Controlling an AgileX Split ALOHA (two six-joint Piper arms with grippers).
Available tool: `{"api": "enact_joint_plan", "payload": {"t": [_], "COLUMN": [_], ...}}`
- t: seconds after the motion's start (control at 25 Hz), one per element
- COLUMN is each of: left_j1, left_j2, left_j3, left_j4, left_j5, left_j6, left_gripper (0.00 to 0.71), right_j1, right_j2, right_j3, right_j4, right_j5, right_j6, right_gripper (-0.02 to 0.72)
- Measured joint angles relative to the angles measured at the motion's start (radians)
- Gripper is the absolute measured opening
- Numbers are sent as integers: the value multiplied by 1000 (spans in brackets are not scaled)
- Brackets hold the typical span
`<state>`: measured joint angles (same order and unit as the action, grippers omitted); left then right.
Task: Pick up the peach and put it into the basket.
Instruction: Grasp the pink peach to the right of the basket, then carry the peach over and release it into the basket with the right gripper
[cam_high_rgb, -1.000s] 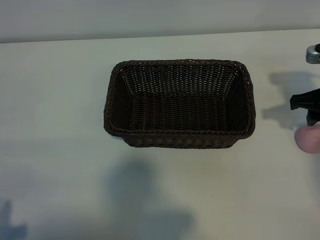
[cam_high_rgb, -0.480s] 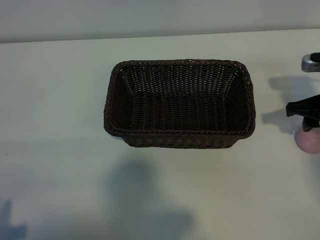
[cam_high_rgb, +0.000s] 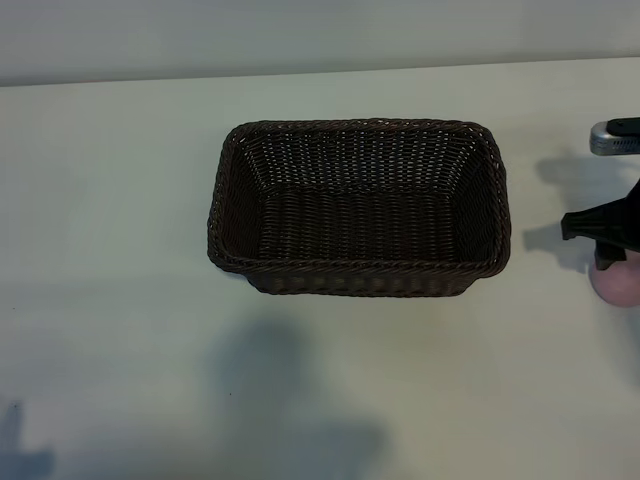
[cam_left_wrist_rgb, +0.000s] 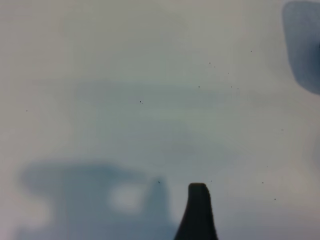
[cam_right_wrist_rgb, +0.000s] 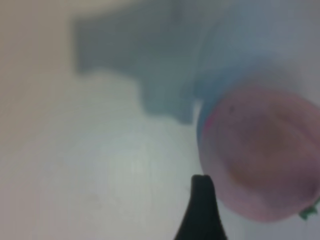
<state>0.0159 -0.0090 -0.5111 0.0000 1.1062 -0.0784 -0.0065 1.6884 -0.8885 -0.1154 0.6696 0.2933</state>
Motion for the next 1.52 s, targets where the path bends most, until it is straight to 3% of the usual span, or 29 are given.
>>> {"api": "enact_joint_plan", "payload": {"t": [0.24,0.32,0.4,0.56,0.64,0.88,1.32,1.44,1.52], "left_j1": [0,0,0,0,0,0,0,0,0], "left_j2": [0,0,0,0,0,0,0,0,0], "left_j3": [0,0,0,0,0,0,0,0,0], "left_j4": [0,0,0,0,0,0,0,0,0], "left_j5": [0,0,0,0,0,0,0,0,0], "left_j6": [0,0,0,0,0,0,0,0,0], "left_gripper": [594,594,594,594,594,594,594,594,593], "right_j1": [0,0,0,0,0,0,0,0,5], "right_j2": [60,67,71,74,74,69,-93,-109,-110], "right_j3": [0,0,0,0,0,-30,-266,-317,-347], "right_j4": [-38,-39,-40,-41,-41,-45,-46,-1,69], "right_j5": [-21,-24,-24,-24,-24,16,274,326,352], "right_j6": [22,25,27,30,30,29,-39,-85,-132], "right_gripper": [541,508,425,151,69,41,41,40,40]}}
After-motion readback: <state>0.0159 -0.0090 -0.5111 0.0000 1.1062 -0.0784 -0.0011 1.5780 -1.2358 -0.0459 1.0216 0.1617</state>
